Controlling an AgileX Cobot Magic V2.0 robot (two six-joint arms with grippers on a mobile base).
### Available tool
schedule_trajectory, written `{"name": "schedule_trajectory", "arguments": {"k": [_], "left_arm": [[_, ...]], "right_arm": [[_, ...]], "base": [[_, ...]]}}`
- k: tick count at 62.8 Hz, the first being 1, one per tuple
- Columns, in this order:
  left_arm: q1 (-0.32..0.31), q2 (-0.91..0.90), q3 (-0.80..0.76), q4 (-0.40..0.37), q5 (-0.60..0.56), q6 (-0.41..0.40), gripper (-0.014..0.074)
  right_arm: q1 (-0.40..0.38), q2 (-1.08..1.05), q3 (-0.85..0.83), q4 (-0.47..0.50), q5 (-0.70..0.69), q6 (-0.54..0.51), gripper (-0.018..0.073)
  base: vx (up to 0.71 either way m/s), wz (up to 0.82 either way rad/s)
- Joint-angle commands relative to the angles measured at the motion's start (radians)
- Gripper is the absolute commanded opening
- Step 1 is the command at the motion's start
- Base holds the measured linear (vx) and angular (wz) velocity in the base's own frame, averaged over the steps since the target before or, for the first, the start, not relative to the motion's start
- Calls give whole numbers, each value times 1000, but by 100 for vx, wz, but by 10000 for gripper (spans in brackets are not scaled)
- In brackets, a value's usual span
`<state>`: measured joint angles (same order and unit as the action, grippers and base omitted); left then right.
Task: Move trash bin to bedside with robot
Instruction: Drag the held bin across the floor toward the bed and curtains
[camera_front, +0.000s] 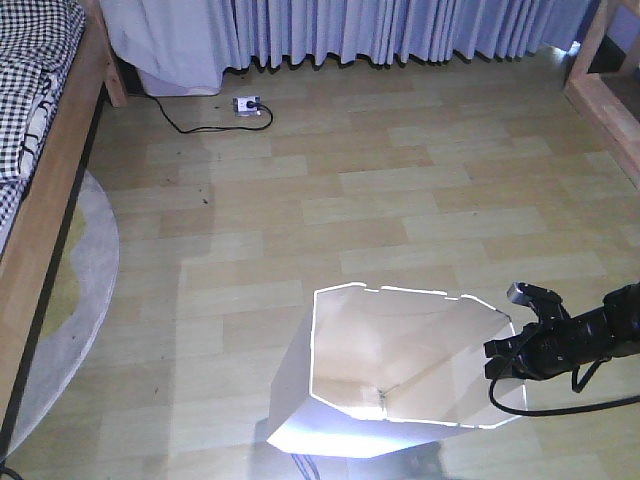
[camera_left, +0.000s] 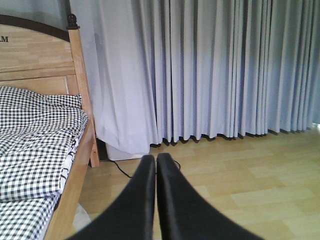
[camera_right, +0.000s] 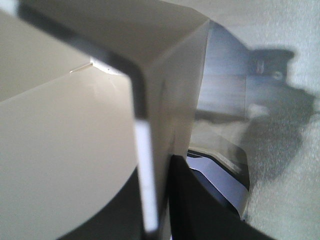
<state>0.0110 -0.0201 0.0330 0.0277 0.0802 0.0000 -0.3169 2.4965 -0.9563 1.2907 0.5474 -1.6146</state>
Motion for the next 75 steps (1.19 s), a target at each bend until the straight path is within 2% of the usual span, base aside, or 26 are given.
{"name": "schedule_trajectory", "arguments": {"k": [1,75], "left_arm": [[-6,-8,12,-9,-74,-14,-6],[-6,-8,12,-9,-74,-14,-6]], "right_arm": [[-2,-71,-6,29,242,-2,-4],[-2,-71,-6,29,242,-2,-4]], "base": [[29,4],[25,11]]}}
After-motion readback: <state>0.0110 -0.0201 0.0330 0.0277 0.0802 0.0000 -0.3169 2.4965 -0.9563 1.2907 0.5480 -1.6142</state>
